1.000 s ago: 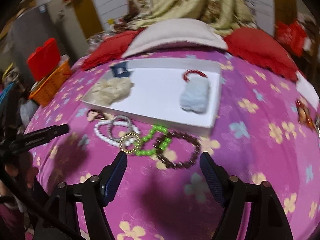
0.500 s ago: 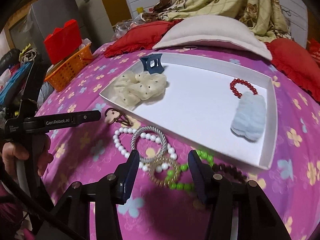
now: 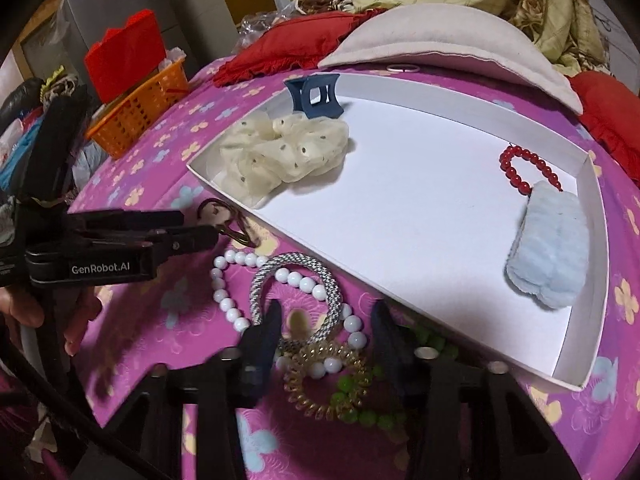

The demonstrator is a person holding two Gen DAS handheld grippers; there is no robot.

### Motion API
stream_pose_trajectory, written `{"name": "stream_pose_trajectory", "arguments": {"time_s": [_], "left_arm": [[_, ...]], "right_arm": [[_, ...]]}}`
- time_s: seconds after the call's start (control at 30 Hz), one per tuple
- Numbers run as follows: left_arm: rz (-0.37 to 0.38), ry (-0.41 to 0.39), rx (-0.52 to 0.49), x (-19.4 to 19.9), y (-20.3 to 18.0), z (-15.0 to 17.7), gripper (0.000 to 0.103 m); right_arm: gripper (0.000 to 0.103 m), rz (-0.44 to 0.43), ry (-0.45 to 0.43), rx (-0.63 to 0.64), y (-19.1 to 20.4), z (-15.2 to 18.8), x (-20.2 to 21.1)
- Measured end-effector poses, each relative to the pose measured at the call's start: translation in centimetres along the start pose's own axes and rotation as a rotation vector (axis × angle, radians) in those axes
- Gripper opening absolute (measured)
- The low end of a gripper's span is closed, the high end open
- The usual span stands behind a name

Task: Organize jewelry
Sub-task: 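Grasp the pink mouse-ear hair tie with the left tool while the right tool grasps the silver bracelet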

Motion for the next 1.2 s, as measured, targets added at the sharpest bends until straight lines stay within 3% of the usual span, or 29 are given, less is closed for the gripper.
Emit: {"name": "stream_pose_trajectory", "arguments": {"time_s": [0.07, 0.17, 0.37, 0.47, 0.6, 1.0, 1.2], "left_arm": [[-0.041, -0.009, -0.010, -0.3, -0.2, -0.3, 0.066], [-0.053, -0.012, -0.040, -0.6, -0.8, -0.3, 0.066], [-0.078, -0.025, -0.136, -0.9, -1.7, 0.1, 0.066], [-0.077, -0.045, -0.129, -0.8, -1.3, -0.2, 0.043], [-0.033, -0.048, -0.102, -0.4, -0.5, -0.2, 0.035], [-0.012, -0.118, -0.049, 3.6, 0.4, 0.8, 0.035], [-0.014, -0.154, -0.058, 5.6, -0.4, 0.7, 0.035]], "right_arm": [[0.022, -0.005, 0.003, -0.004, -0.1, 0.0, -0.2], [0.014, -0.003, -0.001, 0.008, -0.3, 0.2, -0.1], [0.013, -0.005, -0.004, 0.038, 0.0, 0.4, 0.0], [0.013, -0.016, -0.011, 0.037, 0.3, 0.2, -0.1], [0.010, -0.019, -0.034, 0.038, 0.9, 0.0, 0.6], [0.005, -0.024, -0.127, 0.064, 2.4, -1.0, 5.6], [0.008, -0.012, -0.032, 0.058, 1.9, -0.6, 2.8]]}}
Point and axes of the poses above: each gripper's, at about its wrist camera, not at the fingertips, and x roughly against the way its jaws point, y to its left, z to its underside, the point moved 3 cm from there along -x, roughly the way its jaws point, and after that the axes turned 1 degree about -x, right-handed, at the moved point
